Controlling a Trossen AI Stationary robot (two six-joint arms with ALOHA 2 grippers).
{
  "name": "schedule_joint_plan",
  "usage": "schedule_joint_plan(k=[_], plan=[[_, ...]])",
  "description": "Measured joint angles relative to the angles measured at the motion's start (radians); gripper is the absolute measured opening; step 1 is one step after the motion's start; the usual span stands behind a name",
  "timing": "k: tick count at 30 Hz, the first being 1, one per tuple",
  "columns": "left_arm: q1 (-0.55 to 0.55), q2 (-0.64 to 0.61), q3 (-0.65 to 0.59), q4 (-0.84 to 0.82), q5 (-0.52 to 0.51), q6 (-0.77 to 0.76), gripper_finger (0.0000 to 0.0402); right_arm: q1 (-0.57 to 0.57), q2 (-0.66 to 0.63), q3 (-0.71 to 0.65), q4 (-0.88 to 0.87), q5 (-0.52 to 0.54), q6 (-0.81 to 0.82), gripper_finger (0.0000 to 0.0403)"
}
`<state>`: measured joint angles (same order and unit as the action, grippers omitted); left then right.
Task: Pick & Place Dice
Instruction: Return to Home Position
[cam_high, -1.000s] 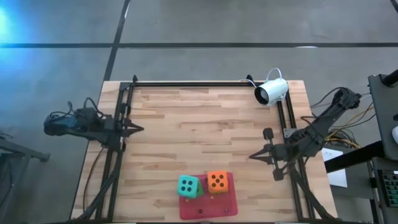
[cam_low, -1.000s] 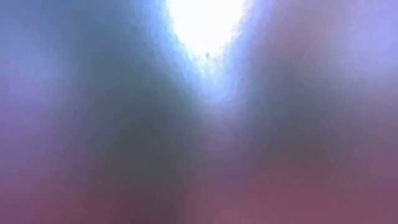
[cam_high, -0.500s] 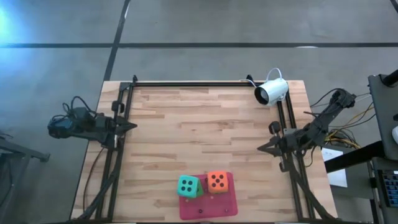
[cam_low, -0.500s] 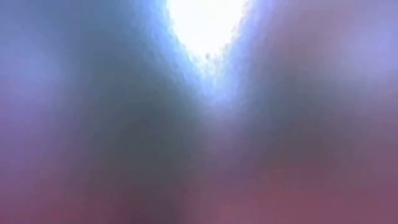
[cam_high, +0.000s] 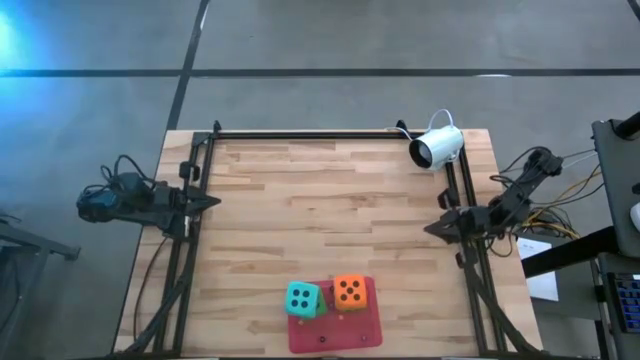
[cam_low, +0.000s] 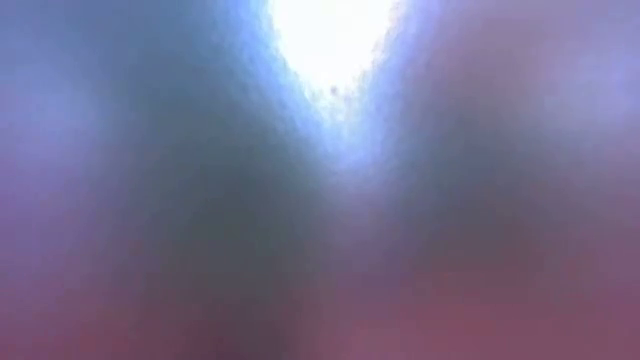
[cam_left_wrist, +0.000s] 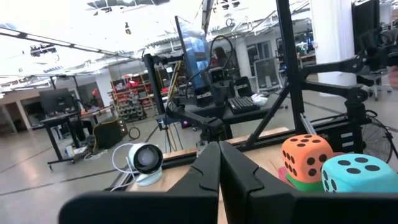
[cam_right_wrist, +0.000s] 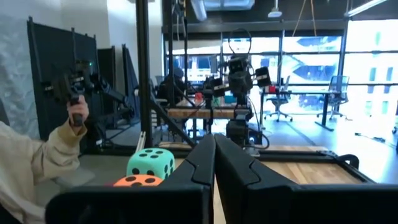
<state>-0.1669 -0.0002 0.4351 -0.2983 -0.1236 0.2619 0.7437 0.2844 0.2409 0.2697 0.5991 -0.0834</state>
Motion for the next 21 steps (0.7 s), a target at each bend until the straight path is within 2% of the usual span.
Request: schedule_joint_plan(k=[16,21], plan=[[0.000,0.000,0.000,-0.013,-0.004,0.008,0.0006,0.000,-0.282,-0.085,-0.003,-0.001,-0.114,0.0008],[0.000,0.000,0.000,-0.012,-0.004,0.008,0.0006,0.000,-0.281,-0.086,-0.007,-0.018,-0.150,0.0008]])
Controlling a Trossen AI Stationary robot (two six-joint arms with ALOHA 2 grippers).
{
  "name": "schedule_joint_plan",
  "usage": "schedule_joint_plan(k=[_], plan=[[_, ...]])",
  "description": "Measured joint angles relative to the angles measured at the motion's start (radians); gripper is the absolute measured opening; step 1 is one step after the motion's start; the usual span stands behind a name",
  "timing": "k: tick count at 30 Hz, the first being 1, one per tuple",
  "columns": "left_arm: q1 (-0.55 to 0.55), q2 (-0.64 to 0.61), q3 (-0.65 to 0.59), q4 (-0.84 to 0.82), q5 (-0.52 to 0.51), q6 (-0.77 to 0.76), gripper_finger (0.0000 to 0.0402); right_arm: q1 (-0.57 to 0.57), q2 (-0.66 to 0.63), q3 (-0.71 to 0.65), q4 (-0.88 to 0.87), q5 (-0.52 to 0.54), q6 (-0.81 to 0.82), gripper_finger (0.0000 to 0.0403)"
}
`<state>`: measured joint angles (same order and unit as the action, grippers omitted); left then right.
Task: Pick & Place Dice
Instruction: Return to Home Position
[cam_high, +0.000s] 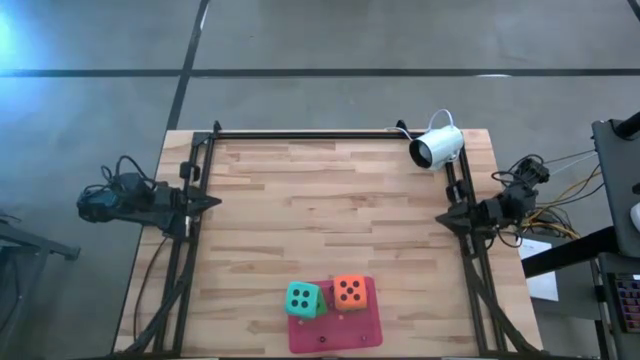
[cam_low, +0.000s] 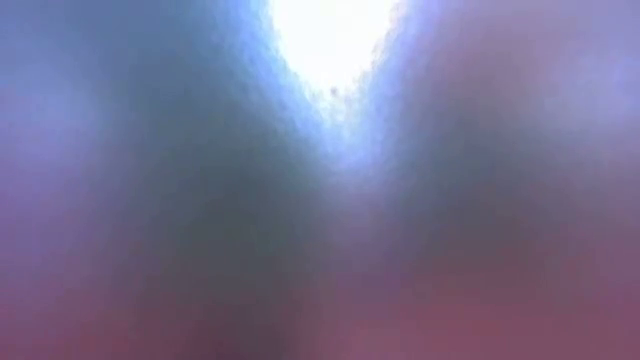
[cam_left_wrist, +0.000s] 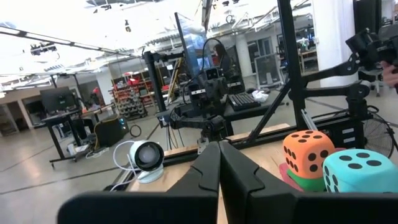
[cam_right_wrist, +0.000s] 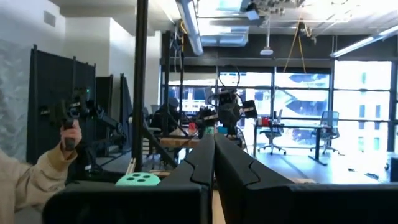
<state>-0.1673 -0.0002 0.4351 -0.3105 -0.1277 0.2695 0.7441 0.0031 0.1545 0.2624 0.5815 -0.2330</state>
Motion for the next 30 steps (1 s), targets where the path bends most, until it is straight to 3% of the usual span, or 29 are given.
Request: schedule_joint_plan(k=[14,18,23,30], plan=[[0.000,0.000,-0.119,0.124,-0.020,-0.008,0.0007,0.000,-0.002,-0.134,0.049,0.001,0.028,0.0008],[0.001,0.000,-0.195,0.158,-0.061,-0.023,0.0007,-0.001,0.000,-0.146,0.041,0.027,0.057,0.0008],[0.004,0.000,-0.304,0.336,-0.189,0.019,0.0007,-0.001,-0.001,-0.146,0.032,0.031,0.065,0.0008],[0.006,0.000,-0.374,0.384,-0.195,-0.029,0.0007,-0.001,-0.001,-0.146,0.031,0.031,0.076,0.0008]])
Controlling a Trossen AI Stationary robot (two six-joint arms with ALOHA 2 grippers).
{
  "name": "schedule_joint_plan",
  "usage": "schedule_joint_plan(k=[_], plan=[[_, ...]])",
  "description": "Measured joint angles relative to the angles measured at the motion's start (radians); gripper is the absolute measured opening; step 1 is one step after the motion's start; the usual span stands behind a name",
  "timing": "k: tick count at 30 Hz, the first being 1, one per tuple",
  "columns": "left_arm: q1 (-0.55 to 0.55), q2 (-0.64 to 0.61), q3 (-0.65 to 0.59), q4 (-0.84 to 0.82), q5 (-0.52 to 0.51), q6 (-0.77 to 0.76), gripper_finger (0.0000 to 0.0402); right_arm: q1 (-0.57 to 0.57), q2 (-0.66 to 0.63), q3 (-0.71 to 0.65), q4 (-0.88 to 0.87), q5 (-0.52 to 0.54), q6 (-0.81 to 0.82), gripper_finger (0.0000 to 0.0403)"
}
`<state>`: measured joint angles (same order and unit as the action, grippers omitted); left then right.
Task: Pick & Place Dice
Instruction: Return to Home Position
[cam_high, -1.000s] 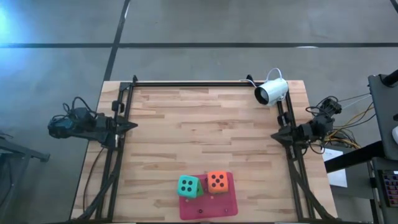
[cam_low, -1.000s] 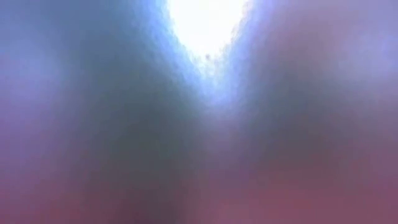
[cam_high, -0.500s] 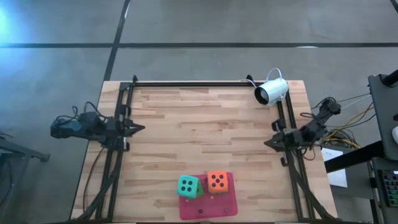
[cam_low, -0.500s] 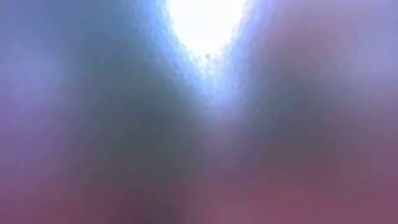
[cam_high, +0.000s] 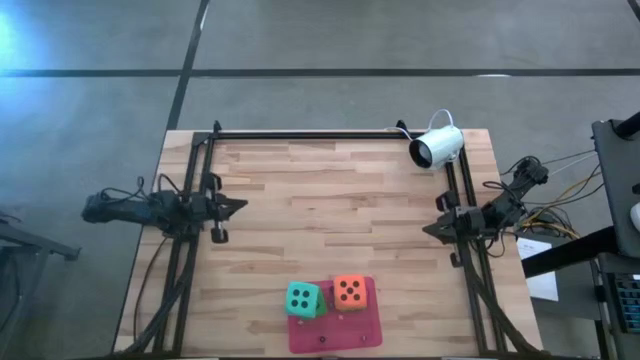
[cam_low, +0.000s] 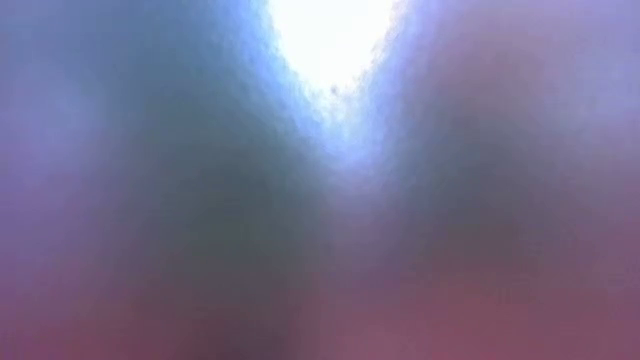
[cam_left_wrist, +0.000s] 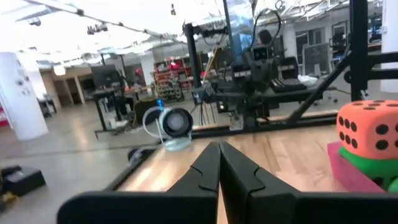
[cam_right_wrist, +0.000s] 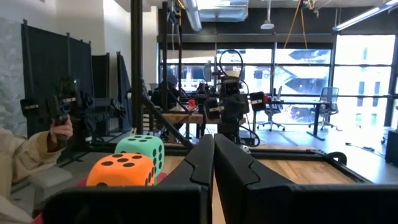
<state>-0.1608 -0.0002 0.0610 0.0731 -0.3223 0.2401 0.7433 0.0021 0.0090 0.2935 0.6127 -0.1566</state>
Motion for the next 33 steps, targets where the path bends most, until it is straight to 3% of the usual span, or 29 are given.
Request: schedule_joint_plan(k=[15,33], plan=[[0.000,0.006,-0.057,-0.015,0.043,-0.194,0.0007,0.000,0.002,0.000,0.002,0.000,0.076,0.0008],[0.000,0.006,-0.058,-0.017,0.057,-0.211,0.0008,0.000,0.007,0.000,0.000,-0.001,0.000,0.0008]])
